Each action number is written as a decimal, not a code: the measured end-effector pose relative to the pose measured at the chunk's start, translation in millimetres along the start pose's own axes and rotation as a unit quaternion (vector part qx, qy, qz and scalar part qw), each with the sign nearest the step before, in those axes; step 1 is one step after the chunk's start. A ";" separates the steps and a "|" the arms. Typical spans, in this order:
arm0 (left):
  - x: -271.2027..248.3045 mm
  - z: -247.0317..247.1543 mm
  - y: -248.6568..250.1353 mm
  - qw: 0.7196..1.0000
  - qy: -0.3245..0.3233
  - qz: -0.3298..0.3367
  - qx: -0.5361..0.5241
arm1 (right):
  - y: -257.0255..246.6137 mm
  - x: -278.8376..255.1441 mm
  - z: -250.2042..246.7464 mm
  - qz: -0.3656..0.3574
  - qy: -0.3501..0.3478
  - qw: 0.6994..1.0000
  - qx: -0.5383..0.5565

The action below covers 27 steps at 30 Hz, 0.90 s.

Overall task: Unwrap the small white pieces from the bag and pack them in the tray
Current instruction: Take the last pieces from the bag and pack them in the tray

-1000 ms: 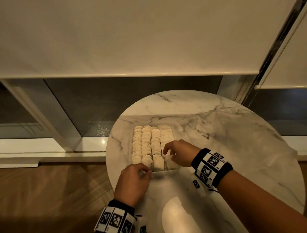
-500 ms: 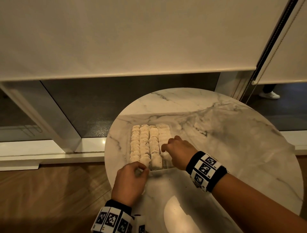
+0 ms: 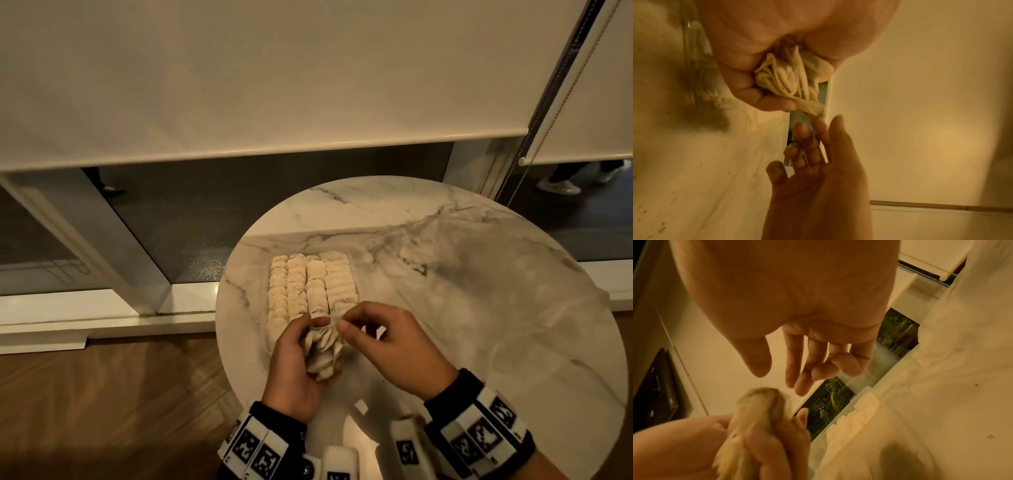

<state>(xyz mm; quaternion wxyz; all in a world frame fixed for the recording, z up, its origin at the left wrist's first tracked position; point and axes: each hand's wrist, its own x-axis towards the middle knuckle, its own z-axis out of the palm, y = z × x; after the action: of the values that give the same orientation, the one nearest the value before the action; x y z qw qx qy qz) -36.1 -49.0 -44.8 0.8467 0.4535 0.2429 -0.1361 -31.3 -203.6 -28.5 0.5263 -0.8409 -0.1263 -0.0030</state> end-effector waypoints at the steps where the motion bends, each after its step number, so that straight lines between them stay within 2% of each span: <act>1: -1.2 4.4 -4.4 1.000 0.003 -0.001 -0.008 | 1.1 -1.9 1.3 0.008 -0.009 1.000 0.007; 9: -6.0 10.6 -15.5 1.000 0.002 0.011 -0.018 | 9.6 -4.0 6.2 0.066 0.005 0.998 -0.001; 18: -4.3 -0.1 -12.1 0.999 -0.013 0.005 -0.034 | 6.0 -4.3 -3.6 0.106 -0.064 0.991 0.056; 27: -5.3 -2.1 -13.8 1.000 -0.030 -0.005 0.005 | 4.9 -4.5 -10.0 0.095 -0.069 0.993 0.026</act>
<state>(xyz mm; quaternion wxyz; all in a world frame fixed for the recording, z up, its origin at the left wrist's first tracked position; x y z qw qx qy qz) -47.4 -54.7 -52.6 0.8505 0.4521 0.2192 -0.1554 -33.3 -215.5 -28.9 0.5359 -0.8333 -0.0819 0.1078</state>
